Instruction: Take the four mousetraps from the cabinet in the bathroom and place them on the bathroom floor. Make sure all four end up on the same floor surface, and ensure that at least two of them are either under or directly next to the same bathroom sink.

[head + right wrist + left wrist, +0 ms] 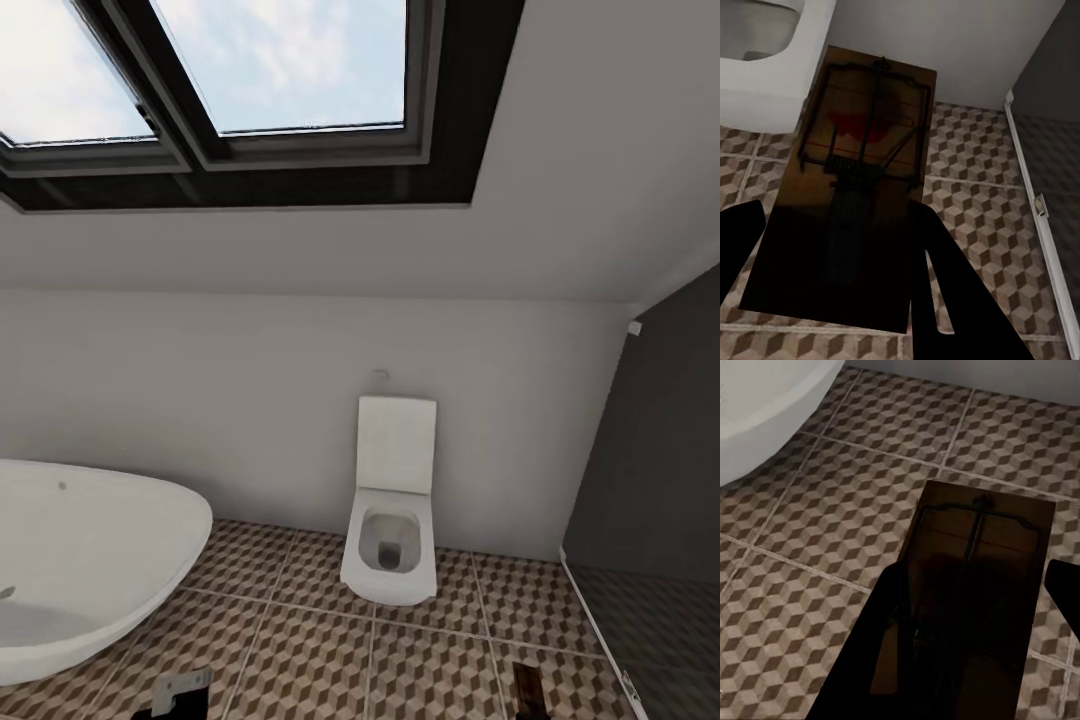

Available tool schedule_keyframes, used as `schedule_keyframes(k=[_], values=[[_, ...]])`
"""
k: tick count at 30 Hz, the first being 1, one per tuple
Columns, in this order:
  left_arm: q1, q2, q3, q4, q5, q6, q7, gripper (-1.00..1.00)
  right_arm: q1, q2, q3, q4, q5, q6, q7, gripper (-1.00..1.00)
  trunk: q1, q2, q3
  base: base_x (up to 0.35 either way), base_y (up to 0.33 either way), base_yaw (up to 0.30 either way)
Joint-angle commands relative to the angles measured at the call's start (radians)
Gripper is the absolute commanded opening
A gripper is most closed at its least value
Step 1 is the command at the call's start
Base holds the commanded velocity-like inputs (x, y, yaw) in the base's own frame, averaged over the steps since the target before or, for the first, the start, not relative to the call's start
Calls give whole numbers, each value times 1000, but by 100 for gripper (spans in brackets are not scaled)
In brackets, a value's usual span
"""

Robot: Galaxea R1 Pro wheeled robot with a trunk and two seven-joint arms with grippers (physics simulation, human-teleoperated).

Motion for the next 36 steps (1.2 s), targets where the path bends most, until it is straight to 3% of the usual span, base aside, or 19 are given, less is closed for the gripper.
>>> schedule_keyframes(k=[1, 36], values=[[0, 0, -8, 0, 4, -1, 13, -100, -1, 0, 9, 3, -6, -4, -2, -100, 0, -1, 0, 2, 0, 0], [0, -4, -6, -1, 3, 3, 25, -100, -1, 0, 9, 3, -5, -4, 1, -100, 0, -1, 8, 0, 0, -91]])
